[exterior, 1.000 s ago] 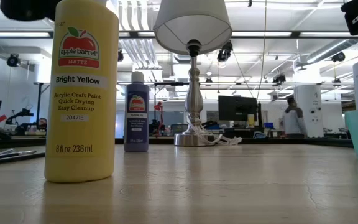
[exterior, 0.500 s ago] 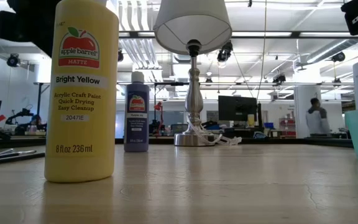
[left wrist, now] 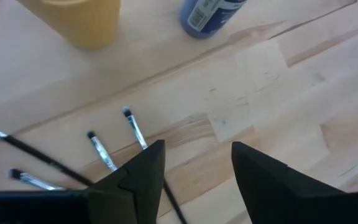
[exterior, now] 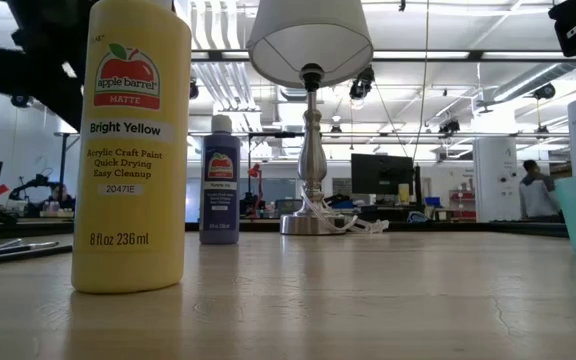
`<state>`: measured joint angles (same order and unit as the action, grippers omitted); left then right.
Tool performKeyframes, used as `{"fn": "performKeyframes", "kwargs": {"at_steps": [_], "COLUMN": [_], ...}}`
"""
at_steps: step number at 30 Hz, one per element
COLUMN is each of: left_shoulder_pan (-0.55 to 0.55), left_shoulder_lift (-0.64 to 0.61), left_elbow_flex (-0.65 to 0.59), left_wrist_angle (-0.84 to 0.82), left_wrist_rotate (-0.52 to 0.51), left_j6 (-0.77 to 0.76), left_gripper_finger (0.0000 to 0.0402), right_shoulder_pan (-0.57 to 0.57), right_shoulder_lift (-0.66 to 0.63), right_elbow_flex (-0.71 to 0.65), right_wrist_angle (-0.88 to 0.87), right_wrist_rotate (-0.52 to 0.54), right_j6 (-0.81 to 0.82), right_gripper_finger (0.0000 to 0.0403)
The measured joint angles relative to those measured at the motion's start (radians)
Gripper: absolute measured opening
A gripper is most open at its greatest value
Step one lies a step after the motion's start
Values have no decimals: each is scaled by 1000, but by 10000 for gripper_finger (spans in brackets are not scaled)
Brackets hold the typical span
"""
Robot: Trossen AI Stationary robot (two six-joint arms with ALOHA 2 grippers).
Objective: Pick & Place Paint Supplies
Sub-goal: Put the silver paint brush into the yellow cup
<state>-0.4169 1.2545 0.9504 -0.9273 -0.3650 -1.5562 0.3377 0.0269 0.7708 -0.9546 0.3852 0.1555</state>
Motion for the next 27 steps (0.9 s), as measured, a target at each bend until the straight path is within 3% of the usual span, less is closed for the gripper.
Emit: {"fn": "performKeyframes", "kwargs": {"at_steps": [5, 15, 27], "left_shoulder_pan": [14, 25, 47], "left_shoulder_lift": [0, 2, 102], "left_elbow_flex": [-53, -129, -146], "left_wrist_angle": [91, 109, 150], "left_wrist_rotate": [11, 6, 5], "left_j6": [-4, -61, -69], "left_gripper_finger": [190, 184, 181], "right_shoulder_pan": [0, 0, 0], "right_shoulder_lift": [0, 0, 0], "right_elbow_flex": [0, 0, 0], "right_wrist_angle": [0, 0, 0], "right_wrist_rotate": [0, 0, 0], "right_j6": [0, 0, 0], "right_gripper_finger": [8, 8, 8]}}
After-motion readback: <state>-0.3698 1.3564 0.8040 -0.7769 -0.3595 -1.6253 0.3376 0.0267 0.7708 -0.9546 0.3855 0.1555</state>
